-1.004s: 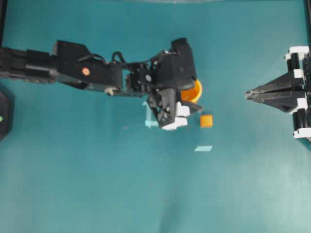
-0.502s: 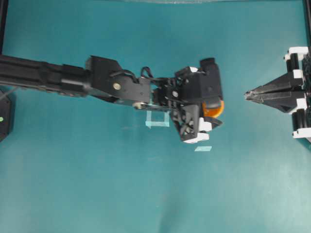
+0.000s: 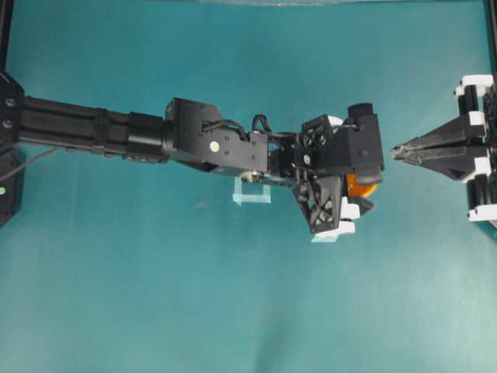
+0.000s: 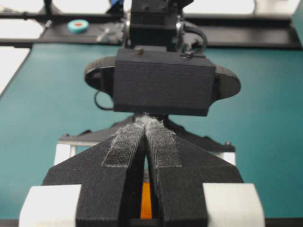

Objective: Move the cup toward the block with left arm.

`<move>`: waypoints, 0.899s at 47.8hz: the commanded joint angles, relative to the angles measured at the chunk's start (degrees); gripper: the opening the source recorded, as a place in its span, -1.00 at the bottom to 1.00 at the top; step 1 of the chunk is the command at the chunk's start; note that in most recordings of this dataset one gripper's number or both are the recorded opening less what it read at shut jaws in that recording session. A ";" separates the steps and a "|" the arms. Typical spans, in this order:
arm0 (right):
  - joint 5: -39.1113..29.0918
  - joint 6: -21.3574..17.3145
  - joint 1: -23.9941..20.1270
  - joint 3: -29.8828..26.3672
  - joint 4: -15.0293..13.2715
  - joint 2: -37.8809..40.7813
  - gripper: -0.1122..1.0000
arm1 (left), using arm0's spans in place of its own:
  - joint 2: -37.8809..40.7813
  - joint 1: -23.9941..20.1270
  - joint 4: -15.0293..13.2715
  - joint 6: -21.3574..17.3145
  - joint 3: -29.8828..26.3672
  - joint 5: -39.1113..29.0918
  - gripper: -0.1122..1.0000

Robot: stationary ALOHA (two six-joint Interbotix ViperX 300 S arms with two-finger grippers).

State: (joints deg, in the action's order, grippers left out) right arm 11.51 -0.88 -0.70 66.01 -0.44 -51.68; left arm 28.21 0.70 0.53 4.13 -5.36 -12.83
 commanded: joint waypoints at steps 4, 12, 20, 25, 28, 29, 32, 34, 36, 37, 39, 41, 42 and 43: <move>0.26 0.00 0.00 -1.76 0.00 0.00 -0.80 | -1.05 0.62 0.18 -0.18 -1.49 0.18 0.33; 0.26 0.00 0.00 -1.67 0.00 -0.09 -0.80 | -1.05 0.70 0.18 -0.35 -1.32 0.18 0.33; 0.26 0.00 0.00 -1.76 -0.09 0.00 -0.80 | -1.05 0.70 0.18 -0.26 -1.23 0.18 0.33; 0.26 0.00 0.00 -1.67 0.00 0.00 -0.80 | -1.05 0.70 0.18 -0.26 -1.05 0.00 0.33; 0.26 0.00 0.00 -1.76 0.00 0.00 -0.80 | -1.14 0.70 0.18 -0.35 -0.88 -0.35 0.33; 0.26 0.00 0.00 -1.76 0.00 0.00 -0.80 | -1.05 0.70 0.18 -0.35 -0.88 -0.44 0.33; 0.26 0.00 0.00 -1.76 0.00 -0.09 -0.80 | -1.14 0.70 0.18 -0.35 -0.70 -0.70 0.33; 0.26 0.00 0.00 -1.76 0.00 0.00 -0.80 | -1.14 0.70 0.18 -0.35 -0.62 -0.70 0.33; 0.26 0.00 -0.09 -1.76 0.00 0.00 -0.80 | -1.14 0.70 0.18 -0.35 -0.44 -0.79 0.33; 0.26 0.00 0.00 -1.76 0.00 0.00 -0.80 | -1.14 0.70 0.18 -0.35 -0.35 -0.70 0.33; 0.26 0.00 0.00 -1.76 0.00 -0.09 -0.80 | -1.14 0.62 0.18 -0.35 -0.18 -0.70 0.33; 0.26 0.00 -0.09 -1.76 0.00 0.00 -0.80 | -1.14 0.53 0.26 -0.35 0.00 -0.70 0.33; 0.26 0.00 -0.09 -1.76 0.00 0.00 -0.80 | -1.14 0.44 0.26 -0.35 0.09 -0.70 0.33; 0.26 0.00 0.00 -1.76 0.00 0.00 -0.80 | -1.14 0.35 0.35 -0.35 0.18 -0.70 0.33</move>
State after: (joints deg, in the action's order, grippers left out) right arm 11.51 -0.88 -0.70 66.01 -0.44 -51.68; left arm 28.39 1.14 0.62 3.87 -4.66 -13.71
